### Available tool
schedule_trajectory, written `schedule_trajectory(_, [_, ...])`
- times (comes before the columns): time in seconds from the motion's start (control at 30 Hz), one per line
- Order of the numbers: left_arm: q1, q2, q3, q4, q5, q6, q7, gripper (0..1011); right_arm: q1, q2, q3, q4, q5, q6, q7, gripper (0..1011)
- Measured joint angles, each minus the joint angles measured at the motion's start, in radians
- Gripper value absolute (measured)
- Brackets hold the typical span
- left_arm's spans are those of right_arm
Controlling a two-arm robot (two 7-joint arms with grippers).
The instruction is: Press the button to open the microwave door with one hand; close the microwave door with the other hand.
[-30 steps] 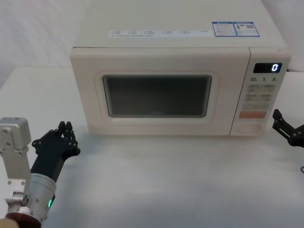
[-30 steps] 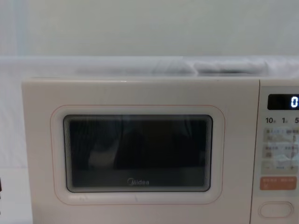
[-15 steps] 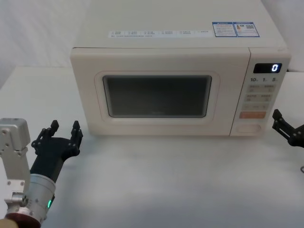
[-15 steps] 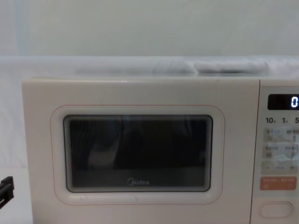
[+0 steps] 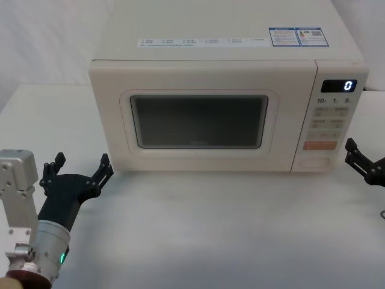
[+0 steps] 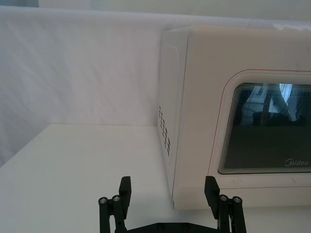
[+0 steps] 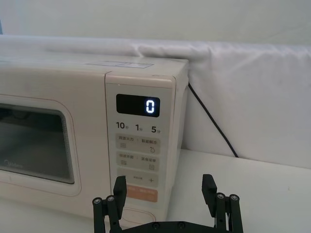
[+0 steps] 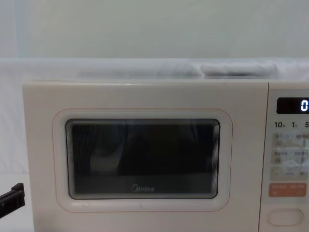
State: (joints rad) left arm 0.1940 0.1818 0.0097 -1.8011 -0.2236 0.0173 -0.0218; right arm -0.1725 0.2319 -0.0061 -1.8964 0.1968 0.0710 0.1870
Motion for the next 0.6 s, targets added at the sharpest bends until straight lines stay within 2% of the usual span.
schedule_trajectory(0.6, [0.0, 0.0, 0.0, 0.0, 0.0, 0.0, 0.0, 1001, 0.0, 0.0, 0.0, 0.0, 0.0, 0.0, 0.0, 1002])
